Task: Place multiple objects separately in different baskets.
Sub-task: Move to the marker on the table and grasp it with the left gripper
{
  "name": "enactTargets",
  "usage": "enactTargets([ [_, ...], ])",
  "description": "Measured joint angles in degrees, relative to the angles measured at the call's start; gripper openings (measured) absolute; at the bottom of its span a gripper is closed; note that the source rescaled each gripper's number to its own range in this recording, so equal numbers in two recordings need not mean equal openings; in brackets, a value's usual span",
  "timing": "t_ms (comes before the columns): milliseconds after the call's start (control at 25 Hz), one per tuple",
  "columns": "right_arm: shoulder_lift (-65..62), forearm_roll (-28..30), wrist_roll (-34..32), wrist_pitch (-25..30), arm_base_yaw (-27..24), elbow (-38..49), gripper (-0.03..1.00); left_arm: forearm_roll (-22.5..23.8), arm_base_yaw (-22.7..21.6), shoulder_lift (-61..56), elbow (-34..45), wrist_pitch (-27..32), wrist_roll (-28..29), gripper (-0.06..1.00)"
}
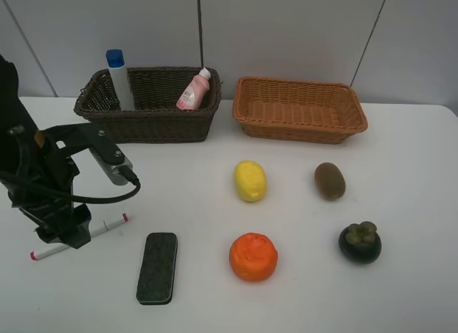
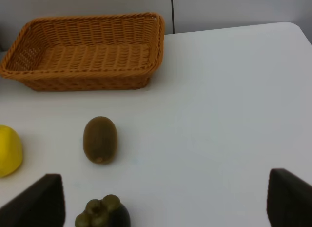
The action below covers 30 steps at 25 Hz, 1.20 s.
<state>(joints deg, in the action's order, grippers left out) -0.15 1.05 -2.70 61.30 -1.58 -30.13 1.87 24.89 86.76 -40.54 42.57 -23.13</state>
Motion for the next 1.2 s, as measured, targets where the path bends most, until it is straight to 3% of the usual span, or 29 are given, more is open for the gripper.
enactTargets([
  [520,0.0,0.0,0.0,0.0,0.0,0.0,0.98,2.25,0.0,15.38,0.75,-16.11,-0.21,1.0],
  [1200,0.0,0.0,0.0,0.0,0.0,0.0,0.98,4.3,0.0,17.2,0.77,-22.15,-0.25,1.0],
])
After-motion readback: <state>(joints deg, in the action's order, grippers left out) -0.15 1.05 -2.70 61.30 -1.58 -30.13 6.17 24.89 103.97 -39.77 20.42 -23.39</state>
